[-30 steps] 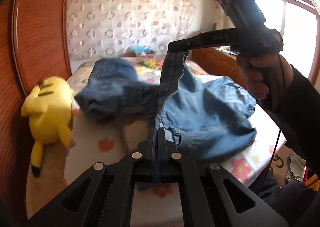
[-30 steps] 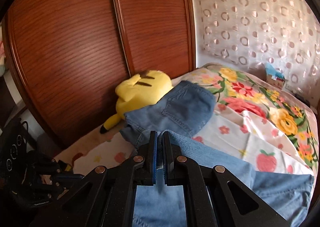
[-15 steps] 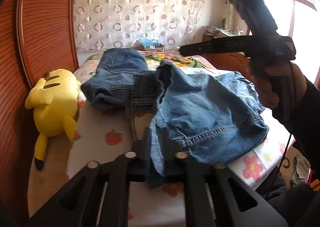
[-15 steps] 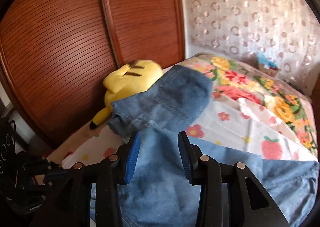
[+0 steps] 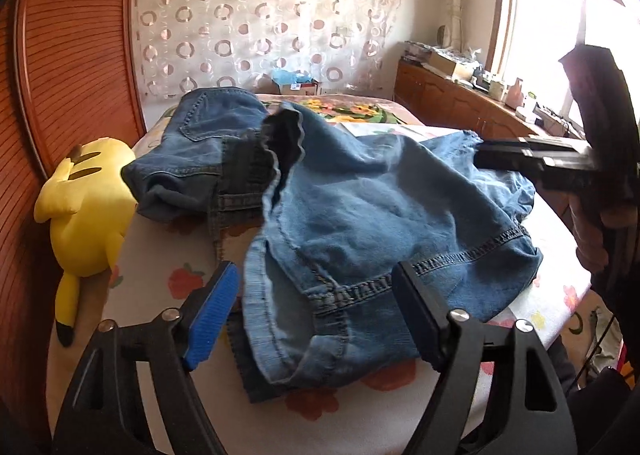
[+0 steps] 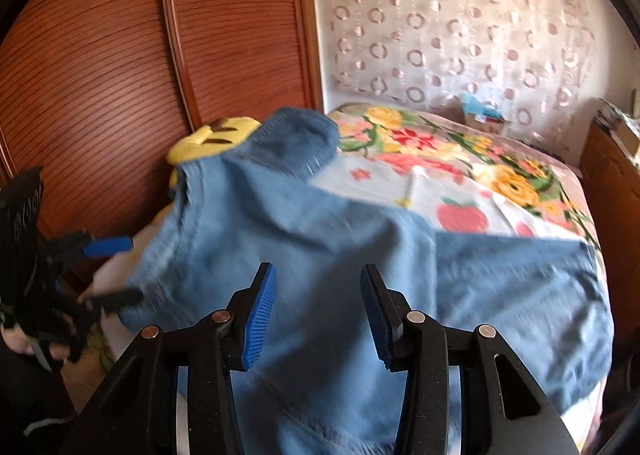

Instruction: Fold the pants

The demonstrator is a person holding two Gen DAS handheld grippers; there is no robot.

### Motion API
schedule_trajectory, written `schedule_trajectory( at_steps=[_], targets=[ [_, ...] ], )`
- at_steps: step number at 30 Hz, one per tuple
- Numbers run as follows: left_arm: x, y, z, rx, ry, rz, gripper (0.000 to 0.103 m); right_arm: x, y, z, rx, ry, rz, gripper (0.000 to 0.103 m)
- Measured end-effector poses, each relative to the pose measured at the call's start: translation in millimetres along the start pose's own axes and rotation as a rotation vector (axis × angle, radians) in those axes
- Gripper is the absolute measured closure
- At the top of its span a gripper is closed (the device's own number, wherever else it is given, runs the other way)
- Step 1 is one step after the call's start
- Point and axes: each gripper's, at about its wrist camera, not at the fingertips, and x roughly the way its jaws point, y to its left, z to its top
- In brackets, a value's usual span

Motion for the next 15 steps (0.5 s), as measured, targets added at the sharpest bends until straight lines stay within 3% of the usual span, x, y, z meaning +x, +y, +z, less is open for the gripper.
schedule_trajectory(
  at_steps=[4, 6, 11, 15],
  targets=[
    [6.7, -6.7, -1.4, 0.015, 0.019, -0.015, 0.042, -12.3, -5.7, -27.5, 0.019, 0.019, -0.037, 0.057],
    [11.2, -9.1, -3.2, 0.020, 0.032, -0.018, 0.047, -16.1, -7.1, -38.9, 0.034, 0.031, -0.045, 0.051],
    [23.7, -6.8, -10.1, 0.010, 0.071, -0.018, 0.050, -29.2, -7.9, -59.8, 0.065, 0.032, -0.059, 0.040],
    [30.0, -4.2, -15.1, -0.010, 0.086, -0.043, 0.057, -30.3, -6.9, -65.6, 0.078, 0.033, -0.065, 0.038]
  ],
)
